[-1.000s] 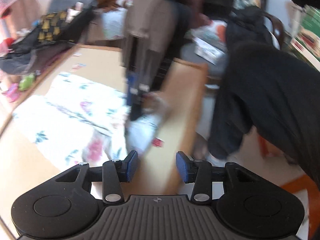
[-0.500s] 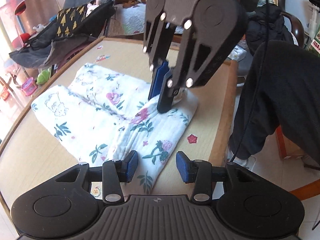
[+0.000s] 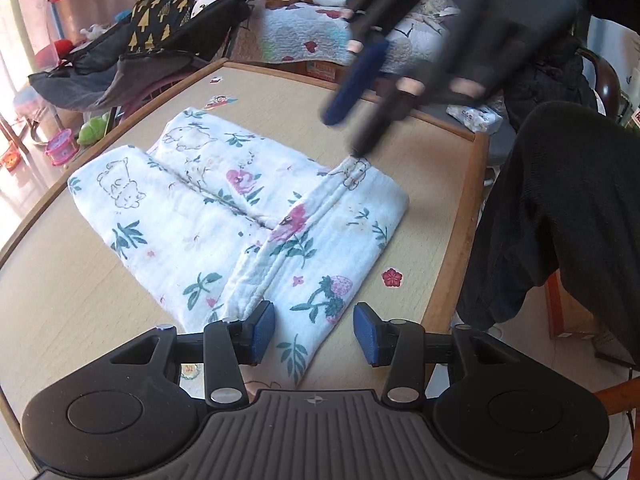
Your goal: Fold clothes
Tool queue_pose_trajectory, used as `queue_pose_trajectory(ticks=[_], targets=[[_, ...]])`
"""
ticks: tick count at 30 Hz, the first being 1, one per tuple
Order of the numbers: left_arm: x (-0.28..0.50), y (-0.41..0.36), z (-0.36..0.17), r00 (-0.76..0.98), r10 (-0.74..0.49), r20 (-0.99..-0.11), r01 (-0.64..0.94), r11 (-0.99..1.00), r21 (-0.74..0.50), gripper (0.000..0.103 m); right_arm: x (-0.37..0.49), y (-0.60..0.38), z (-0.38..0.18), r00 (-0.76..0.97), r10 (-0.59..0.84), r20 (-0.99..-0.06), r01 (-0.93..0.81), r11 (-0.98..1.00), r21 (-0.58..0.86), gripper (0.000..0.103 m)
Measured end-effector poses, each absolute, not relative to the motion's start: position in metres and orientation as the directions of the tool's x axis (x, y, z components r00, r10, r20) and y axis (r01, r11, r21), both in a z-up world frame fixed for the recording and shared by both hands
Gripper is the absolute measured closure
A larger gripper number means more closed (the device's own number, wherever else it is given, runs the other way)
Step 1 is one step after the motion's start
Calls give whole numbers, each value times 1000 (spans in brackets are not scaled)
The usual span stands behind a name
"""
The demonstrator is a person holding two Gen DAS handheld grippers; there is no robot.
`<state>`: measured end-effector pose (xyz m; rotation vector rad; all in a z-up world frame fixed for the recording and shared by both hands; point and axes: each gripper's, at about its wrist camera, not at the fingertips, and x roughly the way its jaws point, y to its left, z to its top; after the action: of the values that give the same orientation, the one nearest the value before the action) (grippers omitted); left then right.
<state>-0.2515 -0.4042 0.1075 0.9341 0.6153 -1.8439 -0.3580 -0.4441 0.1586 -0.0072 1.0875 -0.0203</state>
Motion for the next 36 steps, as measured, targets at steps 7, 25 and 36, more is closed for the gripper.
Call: queue_pose_trajectory(ticks=[7, 25, 36], targets=[[-255, -411, 106, -247, -528, -813, 898, -440, 14, 51, -348, -441, 117, 438, -86, -895, 11, 996, -91, 82], [-252, -410, 106, -241, -506, -828, 820, -563, 105, 40, -357, -433, 131, 442, -25, -897, -145, 985, -99, 69], [-250, -404, 107, -231, -503, -833, 818, -564, 114, 40, -343, -402, 107, 453, -165, -876, -258, 916, -306, 63]])
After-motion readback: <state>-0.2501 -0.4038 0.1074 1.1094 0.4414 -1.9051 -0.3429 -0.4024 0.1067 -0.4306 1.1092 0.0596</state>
